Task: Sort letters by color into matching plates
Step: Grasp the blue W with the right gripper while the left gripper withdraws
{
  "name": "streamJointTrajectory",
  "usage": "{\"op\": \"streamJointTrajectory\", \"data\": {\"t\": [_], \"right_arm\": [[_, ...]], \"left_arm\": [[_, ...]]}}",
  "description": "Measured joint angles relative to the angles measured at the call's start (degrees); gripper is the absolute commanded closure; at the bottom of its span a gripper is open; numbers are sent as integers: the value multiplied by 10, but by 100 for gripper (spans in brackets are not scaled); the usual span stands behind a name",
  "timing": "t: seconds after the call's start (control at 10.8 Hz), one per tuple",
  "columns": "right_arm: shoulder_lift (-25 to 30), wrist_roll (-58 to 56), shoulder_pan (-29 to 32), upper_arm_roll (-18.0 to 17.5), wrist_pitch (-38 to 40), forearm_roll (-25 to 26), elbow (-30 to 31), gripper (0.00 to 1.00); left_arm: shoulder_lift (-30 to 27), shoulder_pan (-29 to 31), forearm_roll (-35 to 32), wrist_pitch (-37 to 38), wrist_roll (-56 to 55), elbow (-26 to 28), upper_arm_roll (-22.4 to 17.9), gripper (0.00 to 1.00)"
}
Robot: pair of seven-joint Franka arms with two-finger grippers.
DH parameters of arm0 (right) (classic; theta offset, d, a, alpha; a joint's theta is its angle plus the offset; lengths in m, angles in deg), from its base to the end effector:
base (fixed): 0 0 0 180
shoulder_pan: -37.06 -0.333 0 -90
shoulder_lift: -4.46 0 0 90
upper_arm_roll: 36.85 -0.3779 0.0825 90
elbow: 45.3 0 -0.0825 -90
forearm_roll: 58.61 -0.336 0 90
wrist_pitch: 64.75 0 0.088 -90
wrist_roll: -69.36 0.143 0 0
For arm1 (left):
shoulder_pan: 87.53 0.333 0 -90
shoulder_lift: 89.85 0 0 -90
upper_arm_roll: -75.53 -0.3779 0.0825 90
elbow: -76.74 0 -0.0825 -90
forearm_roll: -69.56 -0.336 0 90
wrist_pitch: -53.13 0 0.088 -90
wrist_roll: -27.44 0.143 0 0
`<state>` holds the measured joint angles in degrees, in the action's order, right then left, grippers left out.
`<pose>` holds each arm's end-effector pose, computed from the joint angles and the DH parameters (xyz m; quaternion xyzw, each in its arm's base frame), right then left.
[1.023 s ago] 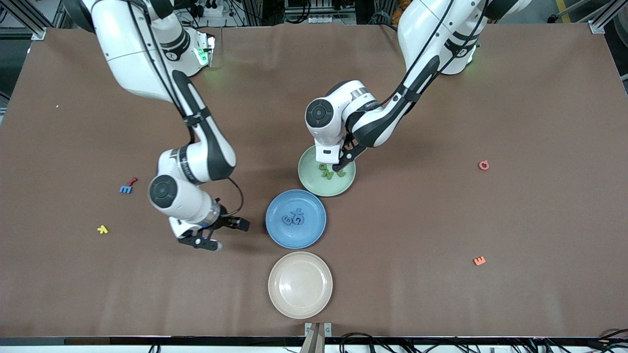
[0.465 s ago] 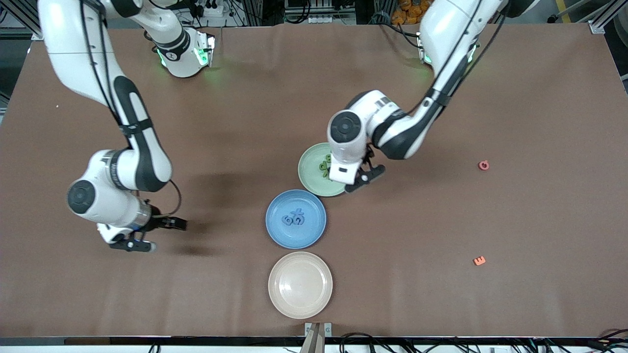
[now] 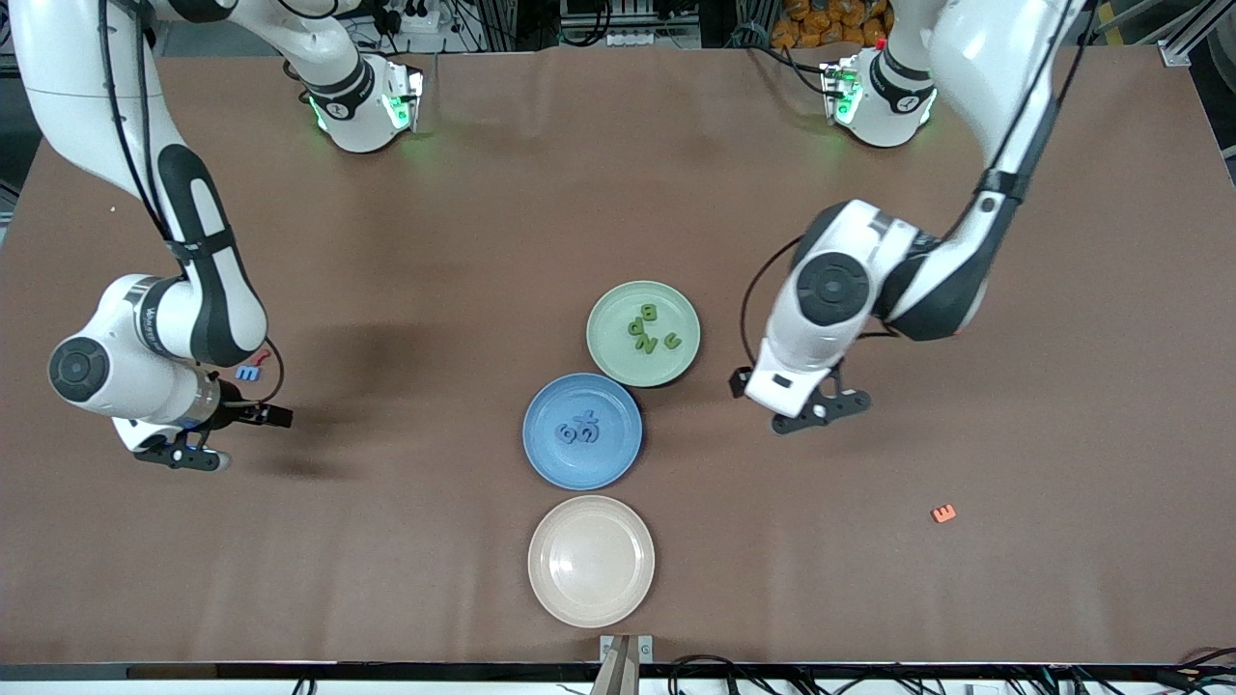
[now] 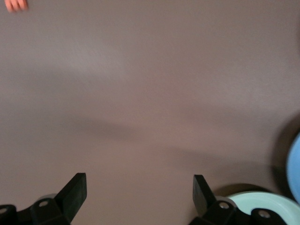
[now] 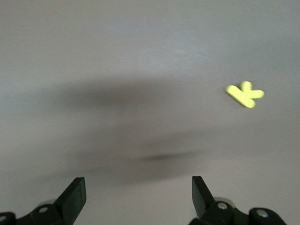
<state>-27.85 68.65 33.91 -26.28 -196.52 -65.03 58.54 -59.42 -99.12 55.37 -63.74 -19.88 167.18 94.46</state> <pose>0.6382 -0.0649 0.2787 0.9958 -0.0848 -0.0328 0.0067 0.6065 -0.2896 0.3808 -0.9937 -0.1077 -0.0022 0.0321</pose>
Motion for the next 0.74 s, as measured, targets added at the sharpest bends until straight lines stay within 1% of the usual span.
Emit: {"op": "streamJointTrajectory", "data": {"t": [0.28, 0.37, 0.56, 0.65, 0.74], "right_arm": [[13, -4, 30, 8, -26, 1, 31, 0], [21, -15, 39, 8, -40, 1, 48, 0], [34, -38, 47, 8, -86, 1, 90, 0], [37, -50, 50, 8, -112, 1, 113, 0], [39, -59, 53, 8, -131, 1, 133, 0]], "left_arm": [[-14, 53, 0, 50, 225, -6, 0, 0], [-17, 60, 0, 67, 259, -4, 1, 0], [-37, 68, 2, 78, 272, 24, 6, 0], [-55, 85, 12, 78, 272, 45, 19, 0], [-79, 117, 19, 66, 272, 77, 44, 0]]}}
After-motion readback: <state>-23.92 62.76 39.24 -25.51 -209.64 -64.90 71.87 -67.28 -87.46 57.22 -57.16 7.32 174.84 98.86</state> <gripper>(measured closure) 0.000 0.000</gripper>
